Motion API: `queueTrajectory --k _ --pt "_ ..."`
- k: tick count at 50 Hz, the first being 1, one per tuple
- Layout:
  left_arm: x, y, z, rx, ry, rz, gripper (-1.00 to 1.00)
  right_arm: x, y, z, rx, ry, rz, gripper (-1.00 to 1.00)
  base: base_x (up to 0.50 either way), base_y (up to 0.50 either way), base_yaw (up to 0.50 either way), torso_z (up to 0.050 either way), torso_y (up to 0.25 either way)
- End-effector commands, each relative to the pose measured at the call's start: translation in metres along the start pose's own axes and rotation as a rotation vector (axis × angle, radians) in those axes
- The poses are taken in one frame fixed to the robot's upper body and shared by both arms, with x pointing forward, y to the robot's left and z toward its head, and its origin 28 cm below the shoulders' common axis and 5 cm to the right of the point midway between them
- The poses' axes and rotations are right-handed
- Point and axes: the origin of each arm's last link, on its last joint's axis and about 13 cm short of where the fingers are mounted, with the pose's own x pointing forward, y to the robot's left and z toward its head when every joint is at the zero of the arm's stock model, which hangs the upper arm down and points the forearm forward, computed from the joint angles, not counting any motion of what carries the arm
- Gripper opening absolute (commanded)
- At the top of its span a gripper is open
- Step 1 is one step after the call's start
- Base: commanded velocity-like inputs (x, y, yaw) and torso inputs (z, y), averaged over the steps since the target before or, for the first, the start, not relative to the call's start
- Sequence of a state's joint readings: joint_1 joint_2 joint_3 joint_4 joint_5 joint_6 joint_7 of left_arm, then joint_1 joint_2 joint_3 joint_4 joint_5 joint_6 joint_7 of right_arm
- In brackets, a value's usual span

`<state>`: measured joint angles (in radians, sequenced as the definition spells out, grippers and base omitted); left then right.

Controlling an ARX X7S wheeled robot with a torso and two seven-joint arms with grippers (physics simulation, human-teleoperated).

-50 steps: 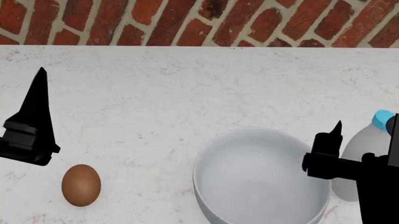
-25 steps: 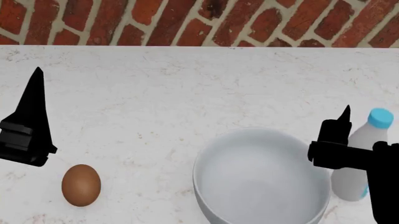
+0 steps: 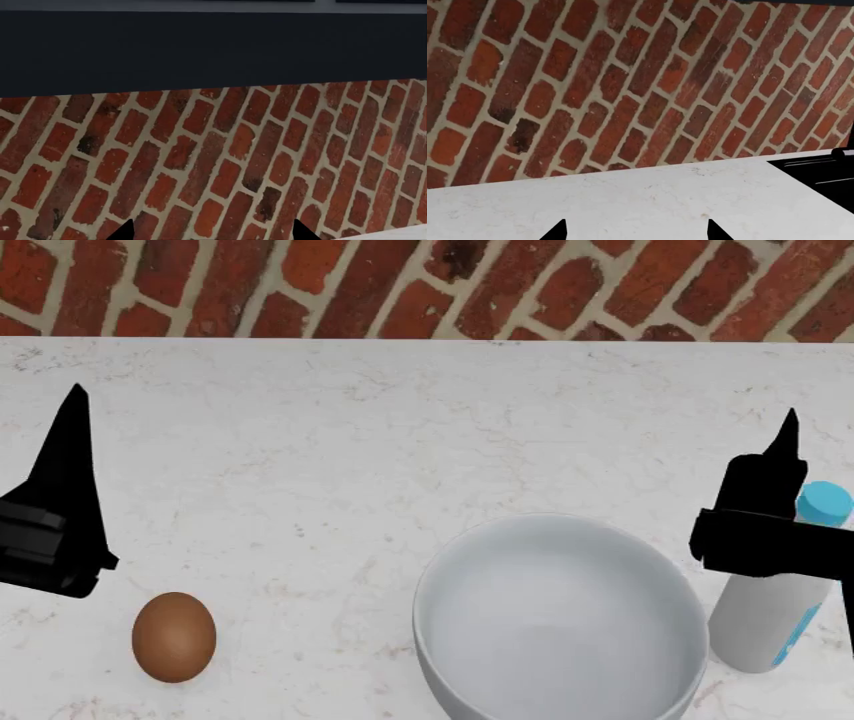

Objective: Place the eggs and milk next to the bowl.

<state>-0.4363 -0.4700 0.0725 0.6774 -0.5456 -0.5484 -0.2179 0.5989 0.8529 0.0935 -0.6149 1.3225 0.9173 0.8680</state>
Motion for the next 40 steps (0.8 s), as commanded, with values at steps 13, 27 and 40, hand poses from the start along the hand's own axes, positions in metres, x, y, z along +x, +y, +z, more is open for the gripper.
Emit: queueTrajectory --k 13,27,40 --pt "-0.005 0.002 0.003 0.018 0.042 -0.015 1.0 -0.051 -0.019 0.022 0.022 -0.121 -0.064 1.0 0.0 0.0 0.0 0.0 0.0" --pt "-0.012 0.007 0.008 0.031 0.187 -0.041 1.0 -0.069 -0.03 0.018 0.034 -0.156 -0.114 1.0 0.0 0.0 0.0 0.0 0.0" --pt "-0.025 0.013 0.015 0.016 0.322 -0.057 1.0 -0.073 -0.033 0.015 0.042 -0.162 -0.122 1.0 0.0 0.0 0.0 0.0 0.0"
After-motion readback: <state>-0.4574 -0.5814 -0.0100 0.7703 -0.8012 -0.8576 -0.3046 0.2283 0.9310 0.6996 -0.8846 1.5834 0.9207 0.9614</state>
